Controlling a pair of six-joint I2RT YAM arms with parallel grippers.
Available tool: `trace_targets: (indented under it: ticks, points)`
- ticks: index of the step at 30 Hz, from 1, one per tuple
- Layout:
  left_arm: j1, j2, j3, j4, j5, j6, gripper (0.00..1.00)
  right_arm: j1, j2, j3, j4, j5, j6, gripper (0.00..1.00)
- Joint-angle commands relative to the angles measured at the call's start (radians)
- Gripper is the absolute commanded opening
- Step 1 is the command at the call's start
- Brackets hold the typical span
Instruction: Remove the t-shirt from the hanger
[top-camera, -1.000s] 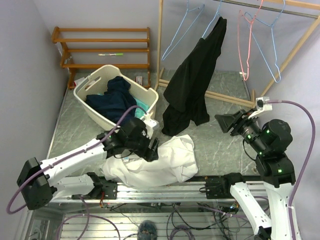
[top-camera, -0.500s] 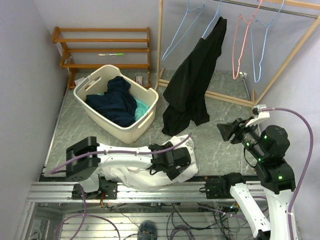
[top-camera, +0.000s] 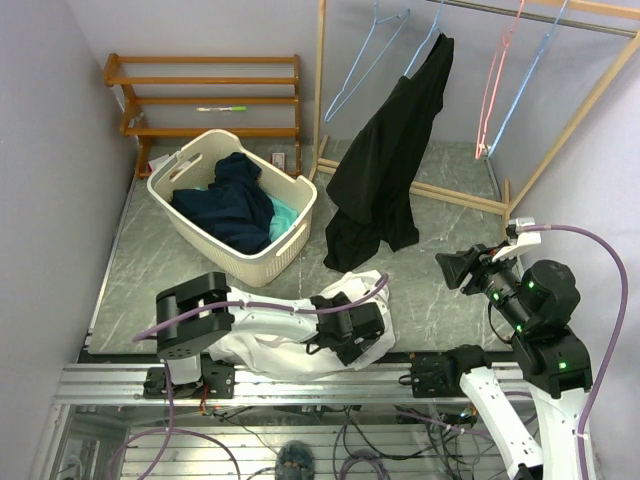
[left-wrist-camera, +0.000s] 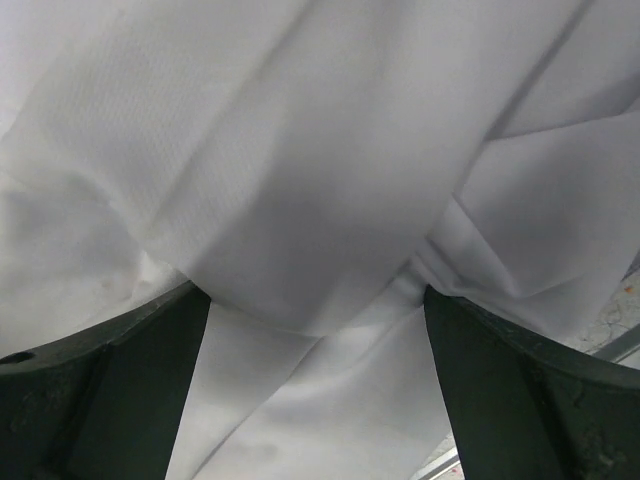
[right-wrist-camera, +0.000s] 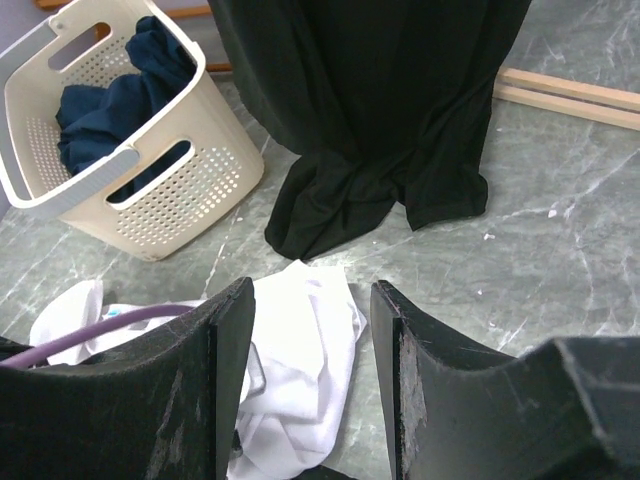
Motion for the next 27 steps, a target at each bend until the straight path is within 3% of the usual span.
trace_targets:
  ticks: [1, 5, 12, 14, 22, 27]
  points:
    - [0.001, 0.053, -0.020, 0.044, 0.014, -0.041, 1.00, 0.012, -0.008, 0.004, 0.003, 0.023, -0.014, 0.50]
    - [0.001, 0.106, 0.006, 0.002, 0.013, -0.063, 0.88, 0.013, -0.008, 0.007, 0.002, 0.031, -0.013, 0.50]
    - [0.009, 0.154, 0.074, -0.063, 0.064, -0.051, 0.21, 0.012, -0.006, 0.008, -0.003, 0.040, -0.011, 0.50]
    - [0.012, 0.137, 0.094, -0.092, 0.041, -0.047, 0.08, 0.012, -0.008, 0.009, -0.005, 0.043, -0.010, 0.50]
    - [0.119, -0.080, 0.227, -0.267, -0.132, -0.014, 0.07, 0.012, -0.009, 0.003, 0.002, 0.047, -0.004, 0.50]
    - [0.252, -0.250, 0.357, -0.258, -0.115, 0.049, 0.07, 0.012, -0.008, -0.008, 0.013, 0.046, 0.000, 0.50]
